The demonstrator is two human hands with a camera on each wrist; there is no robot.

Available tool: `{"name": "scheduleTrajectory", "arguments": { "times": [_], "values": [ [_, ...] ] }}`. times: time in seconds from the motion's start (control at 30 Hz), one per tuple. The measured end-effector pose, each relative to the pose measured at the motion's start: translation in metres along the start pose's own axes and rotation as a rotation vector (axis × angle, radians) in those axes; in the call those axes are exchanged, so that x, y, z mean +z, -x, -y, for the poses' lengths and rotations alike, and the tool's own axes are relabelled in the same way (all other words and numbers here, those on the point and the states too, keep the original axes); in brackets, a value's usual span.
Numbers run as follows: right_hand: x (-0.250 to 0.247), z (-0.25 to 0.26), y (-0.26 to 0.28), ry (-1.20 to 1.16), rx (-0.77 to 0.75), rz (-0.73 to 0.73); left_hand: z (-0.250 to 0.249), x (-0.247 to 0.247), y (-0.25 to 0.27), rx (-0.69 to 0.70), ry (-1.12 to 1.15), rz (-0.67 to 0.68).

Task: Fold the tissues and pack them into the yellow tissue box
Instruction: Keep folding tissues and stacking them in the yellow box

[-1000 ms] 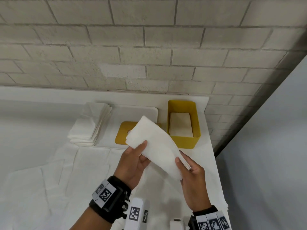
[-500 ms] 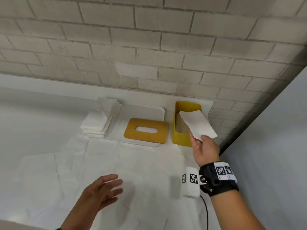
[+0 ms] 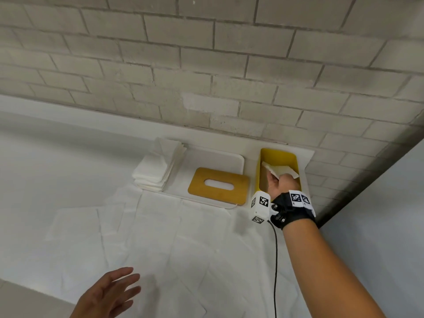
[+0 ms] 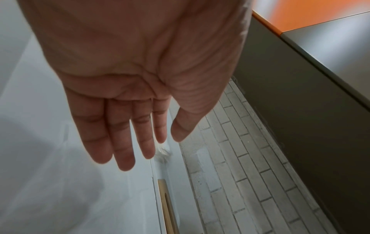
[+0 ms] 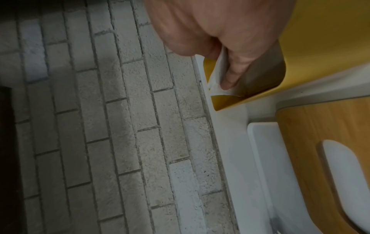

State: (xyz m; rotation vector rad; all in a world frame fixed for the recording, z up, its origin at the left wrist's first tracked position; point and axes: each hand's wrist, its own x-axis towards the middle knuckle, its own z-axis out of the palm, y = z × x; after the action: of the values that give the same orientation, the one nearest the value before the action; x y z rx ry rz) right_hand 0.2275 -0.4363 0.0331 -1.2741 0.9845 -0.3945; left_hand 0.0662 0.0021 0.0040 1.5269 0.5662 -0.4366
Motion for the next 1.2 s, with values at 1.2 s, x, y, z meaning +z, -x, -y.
{"name": "scheduleTrajectory", "arguments": {
  "times": [1.2],
  "values": [
    [-0.118,-0.130,0.134,1.451,-0.381,0.341,0.003,0.059,0.017,0.227,-0.528,0.251]
  ]
}}
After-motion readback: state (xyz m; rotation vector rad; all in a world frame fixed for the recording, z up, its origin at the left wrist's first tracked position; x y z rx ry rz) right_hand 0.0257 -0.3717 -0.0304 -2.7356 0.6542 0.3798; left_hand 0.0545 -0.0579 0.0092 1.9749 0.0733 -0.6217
